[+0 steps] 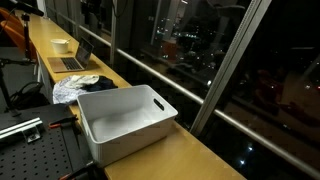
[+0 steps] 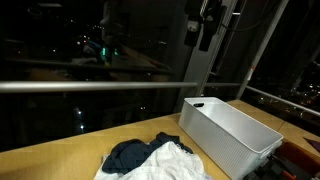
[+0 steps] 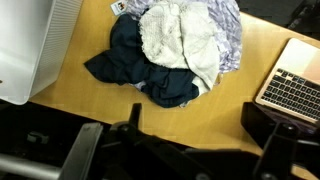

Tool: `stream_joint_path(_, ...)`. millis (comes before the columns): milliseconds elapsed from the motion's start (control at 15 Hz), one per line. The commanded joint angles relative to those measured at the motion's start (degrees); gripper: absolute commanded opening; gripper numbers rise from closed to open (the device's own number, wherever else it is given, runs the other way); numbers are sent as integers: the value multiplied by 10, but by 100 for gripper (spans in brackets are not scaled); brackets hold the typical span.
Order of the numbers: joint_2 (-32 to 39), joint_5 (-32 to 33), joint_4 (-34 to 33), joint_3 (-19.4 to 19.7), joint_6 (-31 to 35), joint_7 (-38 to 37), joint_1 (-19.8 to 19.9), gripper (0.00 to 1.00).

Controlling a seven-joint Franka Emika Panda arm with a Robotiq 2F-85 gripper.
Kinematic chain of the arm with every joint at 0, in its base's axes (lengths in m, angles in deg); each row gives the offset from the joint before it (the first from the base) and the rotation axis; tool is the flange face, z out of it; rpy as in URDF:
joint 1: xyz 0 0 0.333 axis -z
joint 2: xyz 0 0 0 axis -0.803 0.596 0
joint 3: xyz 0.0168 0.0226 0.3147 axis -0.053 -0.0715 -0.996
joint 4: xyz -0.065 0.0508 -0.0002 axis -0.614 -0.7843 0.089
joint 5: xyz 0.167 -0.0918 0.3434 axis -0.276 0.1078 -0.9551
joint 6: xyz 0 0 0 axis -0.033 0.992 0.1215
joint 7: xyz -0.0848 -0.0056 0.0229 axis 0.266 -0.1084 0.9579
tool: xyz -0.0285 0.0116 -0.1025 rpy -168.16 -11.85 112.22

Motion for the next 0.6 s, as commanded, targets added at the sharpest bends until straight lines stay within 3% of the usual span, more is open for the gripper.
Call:
stream_joint_path(0,-18,-2,22,17,7,9,-4,100)
stream_joint_path(267,-56,31,112,19,102,85,11,100)
stream_joint_path(533,-52,55,178,18,201,162,17,100)
